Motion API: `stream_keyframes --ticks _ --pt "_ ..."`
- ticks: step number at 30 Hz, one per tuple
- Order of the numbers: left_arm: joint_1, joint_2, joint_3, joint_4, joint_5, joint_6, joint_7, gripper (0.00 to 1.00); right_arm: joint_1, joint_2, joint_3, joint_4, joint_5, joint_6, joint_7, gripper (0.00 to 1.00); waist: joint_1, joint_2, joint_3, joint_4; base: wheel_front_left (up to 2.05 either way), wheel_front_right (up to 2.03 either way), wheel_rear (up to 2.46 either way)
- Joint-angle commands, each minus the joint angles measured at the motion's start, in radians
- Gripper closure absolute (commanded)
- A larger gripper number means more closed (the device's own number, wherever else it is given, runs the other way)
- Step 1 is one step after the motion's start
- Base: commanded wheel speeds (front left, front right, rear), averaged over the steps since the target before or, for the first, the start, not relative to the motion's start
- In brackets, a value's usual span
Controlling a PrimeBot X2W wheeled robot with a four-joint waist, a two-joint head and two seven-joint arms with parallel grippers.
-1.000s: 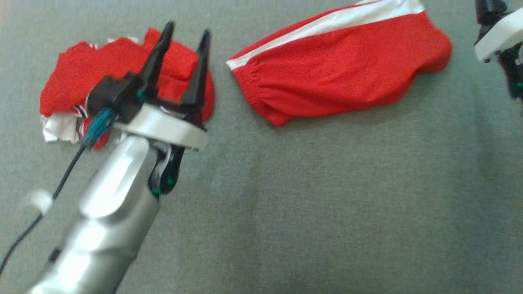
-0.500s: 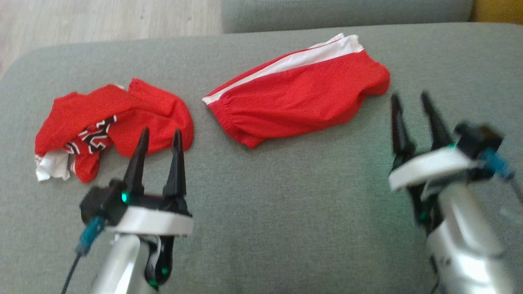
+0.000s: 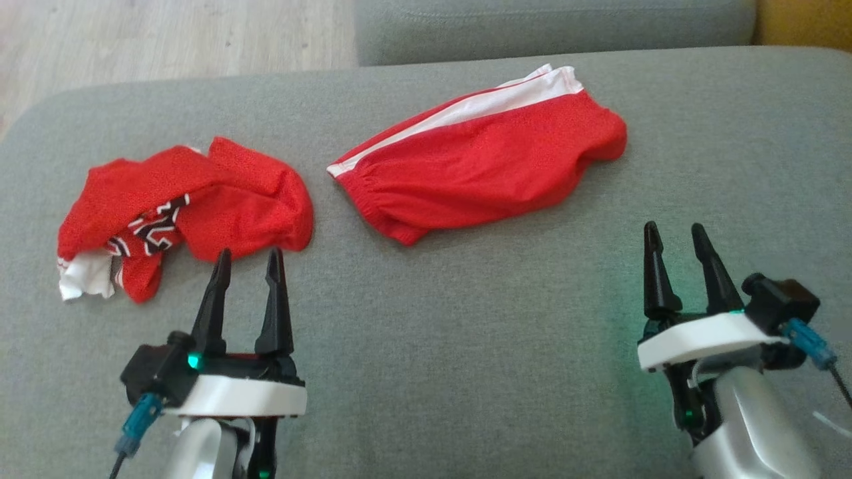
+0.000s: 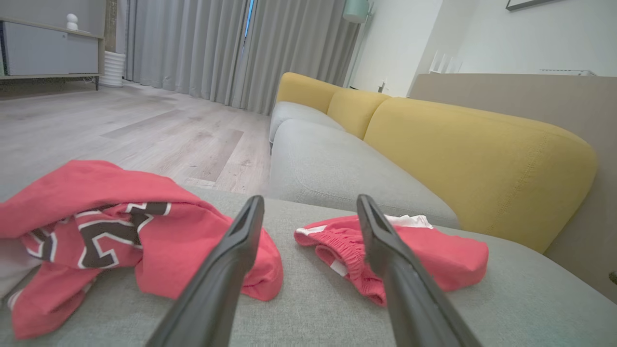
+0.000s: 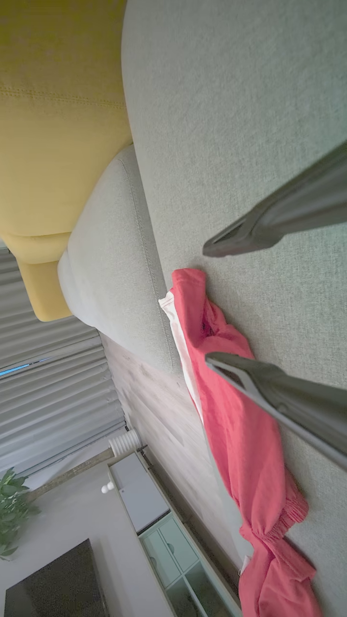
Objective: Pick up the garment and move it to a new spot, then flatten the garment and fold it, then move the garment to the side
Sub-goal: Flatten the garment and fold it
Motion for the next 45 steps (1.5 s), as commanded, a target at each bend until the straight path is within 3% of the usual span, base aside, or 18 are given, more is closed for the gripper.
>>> stream_keyframes --ticks 1,7,11,22,32,33,35,45 --pt "-0.042 0.002 0.039 -0.032 0.01 -0.007 -0.005 0.0 -0.065 0.005 0.018 -0.027 0.007 0.003 -0.004 0.0 0.0 -0.0001 0.014 0.011 0.0 0.0 0.0" --pt "-0.079 0.0 0.009 -0.022 0.004 -0.012 -0.005 0.0 -0.179 0.005 -0.036 0.02 0.01 0.003 0.06 0.0 0.0 -0.0001 0.081 0.059 0.0 0.0 0.0" --pt "-0.117 0.0 -0.021 -0.018 -0.015 -0.013 -0.005 0.0 -0.292 0.005 -0.13 0.087 0.038 0.003 0.12 0.0 0.0 -0.0001 0.139 0.105 0.0 0.0 0.0" --pt "-0.199 -0.001 -0.096 -0.007 -0.067 -0.014 -0.005 0.0 -0.579 -0.058 -0.387 0.421 -0.024 0.003 0.252 0.0 0.0 -0.0001 0.26 0.23 0.0 0.0 0.0" --pt "-0.225 -0.001 -0.113 -0.007 -0.089 -0.014 -0.005 0.0 -0.686 -0.095 -0.39 0.638 -0.147 0.003 0.289 0.0 0.0 -0.0001 0.288 0.266 0.0 0.0 0.0" --pt "-0.226 -0.001 -0.114 -0.007 -0.091 -0.014 -0.005 0.0 -0.693 -0.095 -0.383 0.651 -0.152 0.003 0.291 0.08 0.0 -0.0001 0.289 0.267 0.0 0.0 0.0" --pt "-0.228 -0.001 -0.114 -0.005 -0.092 -0.014 -0.005 0.0 -0.704 -0.093 -0.359 0.669 -0.162 0.003 0.288 1.0 0.0 -0.0001 0.288 0.266 0.0 0.0 0.0" --pt "-0.222 -0.001 -0.101 0.006 -0.089 -0.014 -0.005 0.0 -0.711 -0.11 -0.306 0.7 -0.142 0.003 0.197 1.0 0.0 -0.0001 0.256 0.23 0.0 0.0 0.0"
